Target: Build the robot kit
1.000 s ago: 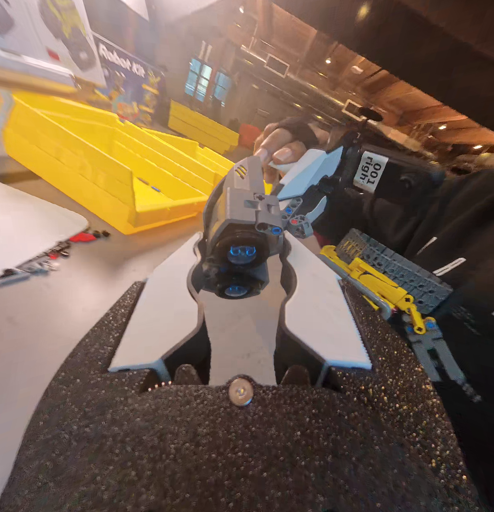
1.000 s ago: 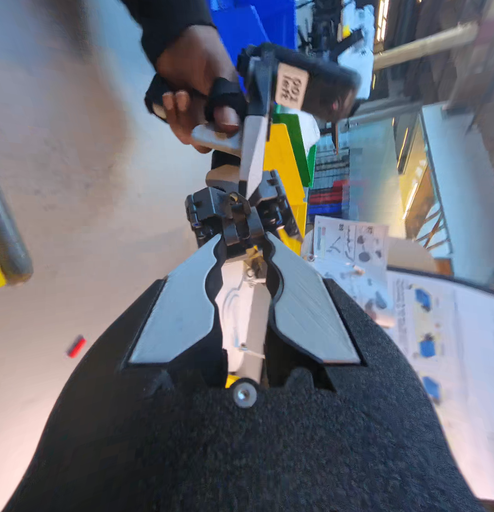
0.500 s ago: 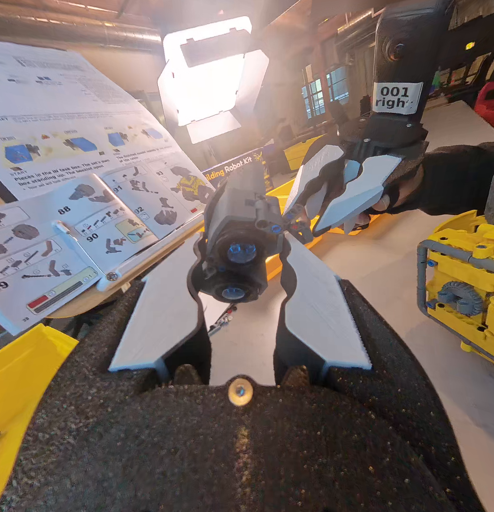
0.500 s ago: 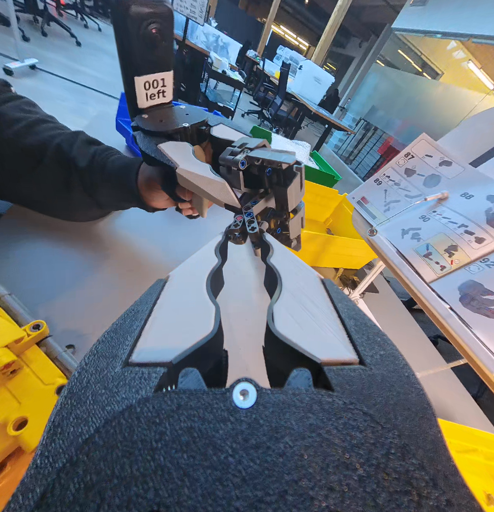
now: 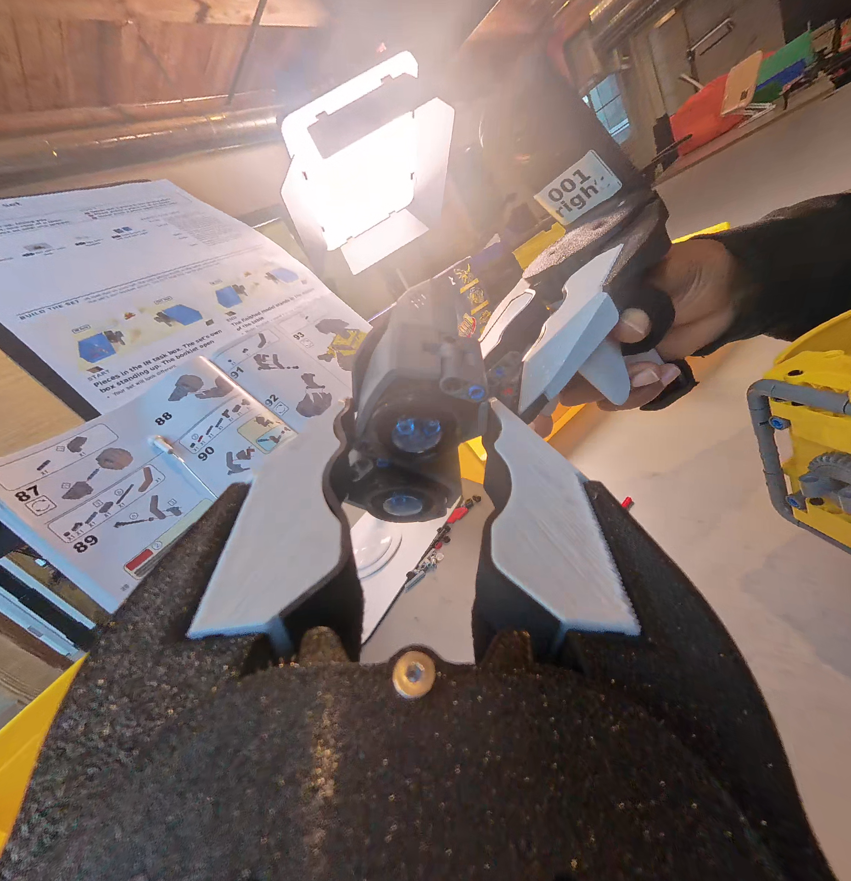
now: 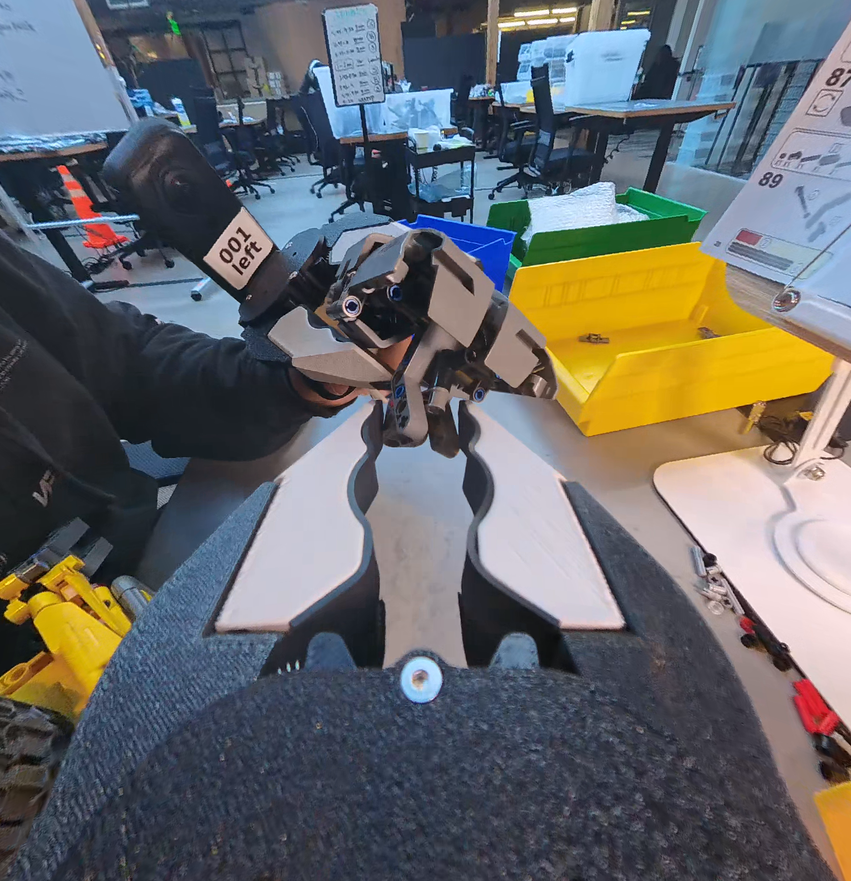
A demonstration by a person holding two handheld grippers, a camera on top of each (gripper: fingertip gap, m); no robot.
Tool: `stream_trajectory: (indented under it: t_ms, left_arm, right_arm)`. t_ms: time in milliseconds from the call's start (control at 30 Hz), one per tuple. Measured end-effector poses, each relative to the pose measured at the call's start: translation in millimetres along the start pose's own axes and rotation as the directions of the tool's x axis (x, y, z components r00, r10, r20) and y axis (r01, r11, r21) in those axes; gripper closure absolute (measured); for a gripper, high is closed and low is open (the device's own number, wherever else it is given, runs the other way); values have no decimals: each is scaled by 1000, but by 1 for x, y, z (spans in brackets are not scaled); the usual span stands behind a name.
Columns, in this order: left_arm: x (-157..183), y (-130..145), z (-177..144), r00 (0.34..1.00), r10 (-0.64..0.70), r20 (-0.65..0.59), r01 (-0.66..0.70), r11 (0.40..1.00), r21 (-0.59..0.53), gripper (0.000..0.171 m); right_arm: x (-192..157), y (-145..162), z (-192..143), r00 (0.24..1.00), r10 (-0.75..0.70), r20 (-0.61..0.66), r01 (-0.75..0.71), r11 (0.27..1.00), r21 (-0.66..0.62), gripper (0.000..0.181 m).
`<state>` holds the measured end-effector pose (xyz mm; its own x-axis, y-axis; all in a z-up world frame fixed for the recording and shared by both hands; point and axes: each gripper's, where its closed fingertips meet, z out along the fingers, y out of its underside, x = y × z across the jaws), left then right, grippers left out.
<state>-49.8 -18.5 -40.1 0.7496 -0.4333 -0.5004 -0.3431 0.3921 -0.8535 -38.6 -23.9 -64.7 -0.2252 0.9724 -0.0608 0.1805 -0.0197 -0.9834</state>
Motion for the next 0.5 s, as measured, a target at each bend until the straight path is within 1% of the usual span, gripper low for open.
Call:
stream_trajectory:
  t_ms: [100,167,233,300,367,400,433,500]
  left_arm:
    - [1,8,2,998,-62,-28,62,998,-16,119]
    - [4,11,3,981,-178,-80,177,984,-13,117]
    - [5,14,4,937,-321,-140,321,947,-22,112]
    - [5,16,5,885,-428,-184,430,902,-29,109]
    - [5,18,5,825,-517,-229,521,852,-47,100]
    - [4,18,4,783,-566,-258,574,817,-48,97]
    - [4,17,3,729,-620,-291,634,771,-55,93]
    - [3,19,2,597,-724,-347,740,663,-111,73]
  right_arm:
    - [3,-2,-3,998,-54,-23,55,998,37,151]
    - [9,-1,-6,995,-87,-55,89,995,47,153]
    - [14,4,-8,986,-140,-94,143,989,26,153]
    - [15,5,-8,987,-134,-92,138,990,39,154]
    - [19,7,-9,986,-134,-101,139,989,45,154]
    - [20,9,-9,985,-140,-98,144,989,39,154]
    - [20,10,-9,986,-136,-93,140,989,39,154]
    - [20,9,-11,989,-128,-79,133,990,53,154]
